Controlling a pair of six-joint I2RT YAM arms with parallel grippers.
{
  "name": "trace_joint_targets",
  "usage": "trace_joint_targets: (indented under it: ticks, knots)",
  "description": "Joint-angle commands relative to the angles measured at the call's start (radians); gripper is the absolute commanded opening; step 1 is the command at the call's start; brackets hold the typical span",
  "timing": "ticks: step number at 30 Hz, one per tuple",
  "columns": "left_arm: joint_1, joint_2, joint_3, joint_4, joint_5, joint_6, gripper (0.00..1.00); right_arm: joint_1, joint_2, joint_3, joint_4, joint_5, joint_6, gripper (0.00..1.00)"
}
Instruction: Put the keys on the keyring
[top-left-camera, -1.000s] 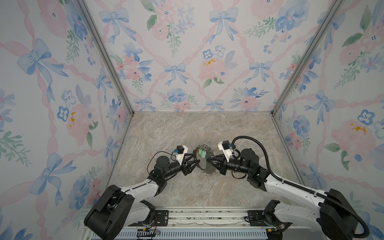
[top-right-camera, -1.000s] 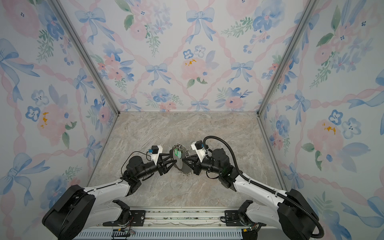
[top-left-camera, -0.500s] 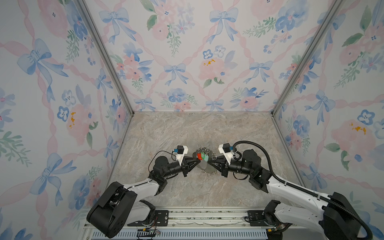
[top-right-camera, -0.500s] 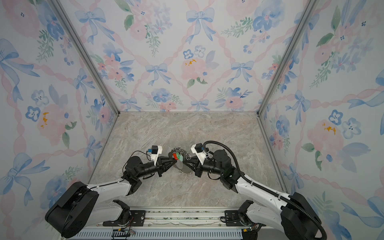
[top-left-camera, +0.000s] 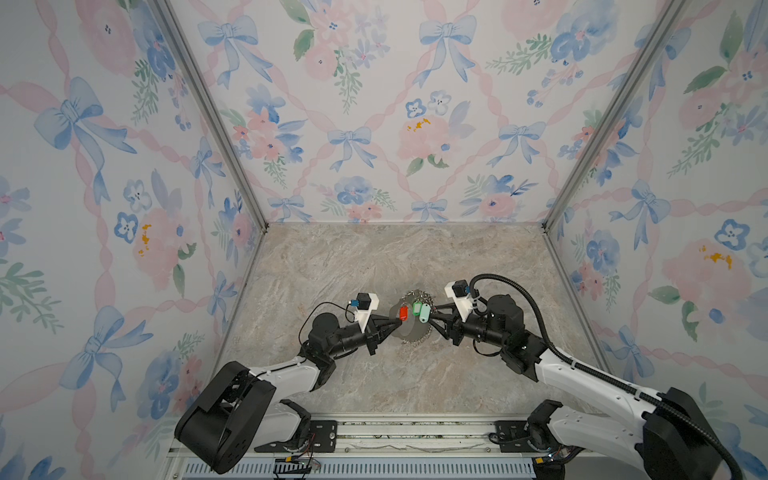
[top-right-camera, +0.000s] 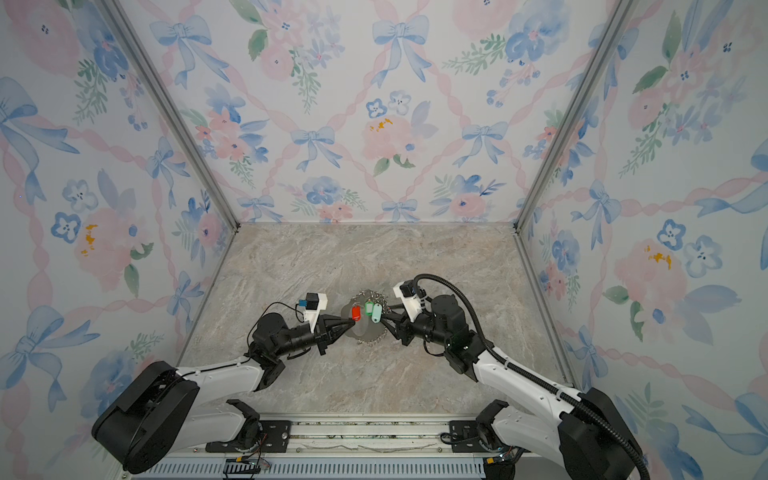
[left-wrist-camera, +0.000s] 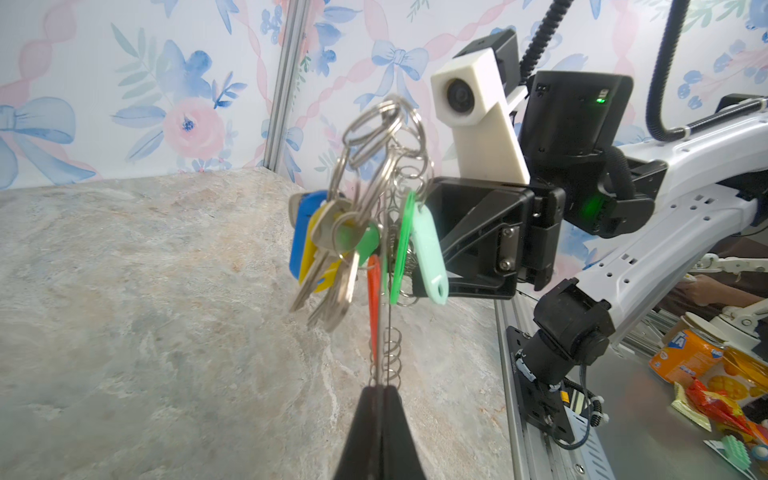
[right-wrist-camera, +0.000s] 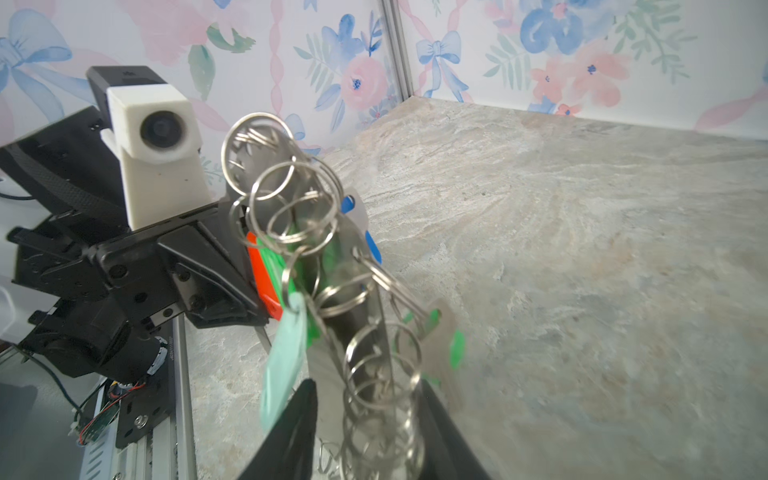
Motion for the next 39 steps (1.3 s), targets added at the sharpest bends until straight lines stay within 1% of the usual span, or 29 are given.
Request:
trace_joint_targets:
  ticks: [1,2,3,4,6,7,9,11,13,16,19,21,24,27,30,32,33,34,35,37,39]
  knots:
    - [-0.042,-0.033,0.121,-0.302,-0.228,0.156,0.0,-0.014,-0.062,-0.001,-0.125,0.172,-0.024,0.45]
    - [-0.077,-0.035,0.183,-0.486,-0.331,0.207,0.0,-0.019,-0.075,0.005,-0.165,0.244,-0.029,0.45]
    - [-0.114,-0.023,0.259,-0.625,-0.434,0.275,0.0,-0.027,-0.09,0.005,-0.196,0.323,-0.032,0.45]
    - [-0.136,-0.004,0.336,-0.767,-0.506,0.304,0.0,-0.036,-0.106,0.002,-0.218,0.383,-0.031,0.46]
    - [-0.143,0.032,0.454,-0.978,-0.581,0.315,0.0,-0.052,-0.129,0.003,-0.267,0.487,-0.032,0.46]
    - [-0.152,0.046,0.516,-1.064,-0.63,0.329,0.0,-0.06,-0.14,0.003,-0.286,0.536,-0.033,0.46]
    - [-0.197,0.067,0.609,-1.224,-0.752,0.382,0.0,-0.075,-0.162,-0.001,-0.31,0.599,-0.038,0.46]
    - [-0.243,0.076,0.681,-1.339,-0.857,0.439,0.0,-0.091,-0.188,-0.012,-0.315,0.618,-0.041,0.47]
    - [-0.266,0.067,0.725,-1.39,-0.905,0.492,0.0,-0.102,-0.217,-0.032,-0.294,0.616,-0.034,0.47]
    - [-0.284,0.054,0.751,-1.392,-0.965,0.552,0.0,-0.106,-0.226,-0.049,-0.273,0.602,-0.03,0.49]
    - [-0.285,0.069,0.778,-1.389,-1.034,0.562,0.0,-0.105,-0.215,-0.046,-0.274,0.584,-0.029,0.49]
    - [-0.285,0.099,0.797,-1.387,-1.082,0.564,0.0,-0.105,-0.207,-0.046,-0.27,0.575,-0.026,0.49]
    - [-0.278,0.161,0.825,-1.386,-1.189,0.567,0.0,-0.107,-0.2,-0.04,-0.28,0.578,-0.026,0.49]
    - [-0.244,0.208,0.845,-1.36,-1.234,0.576,0.0,-0.109,-0.199,-0.031,-0.305,0.587,-0.026,0.5]
    - [-0.186,0.23,0.848,-1.288,-1.253,0.585,0.0,-0.115,-0.197,-0.029,-0.322,0.605,-0.019,0.53]
    - [-0.143,0.239,0.839,-1.218,-1.292,0.593,0.0,-0.124,-0.2,-0.028,-0.332,0.61,-0.016,0.54]
    - [-0.125,0.247,0.833,-1.176,-1.329,0.601,0.0,-0.128,-0.203,-0.027,-0.337,0.616,-0.012,0.55]
    - [-0.112,0.259,0.827,-1.134,-1.372,0.613,0.0,-0.131,-0.206,-0.028,-0.34,0.62,-0.012,0.55]
    - [-0.105,0.269,0.819,-1.096,-1.388,0.629,0.0,-0.135,-0.208,-0.029,-0.341,0.62,-0.009,0.56]
    - [-0.105,0.289,0.781,-0.994,-1.364,0.687,0.0,-0.138,-0.212,-0.03,-0.345,0.62,-0.006,0.56]
    - [-0.109,0.307,0.754,-0.928,-1.323,0.699,0.0,-0.141,-0.213,-0.027,-0.356,0.626,-0.007,0.56]
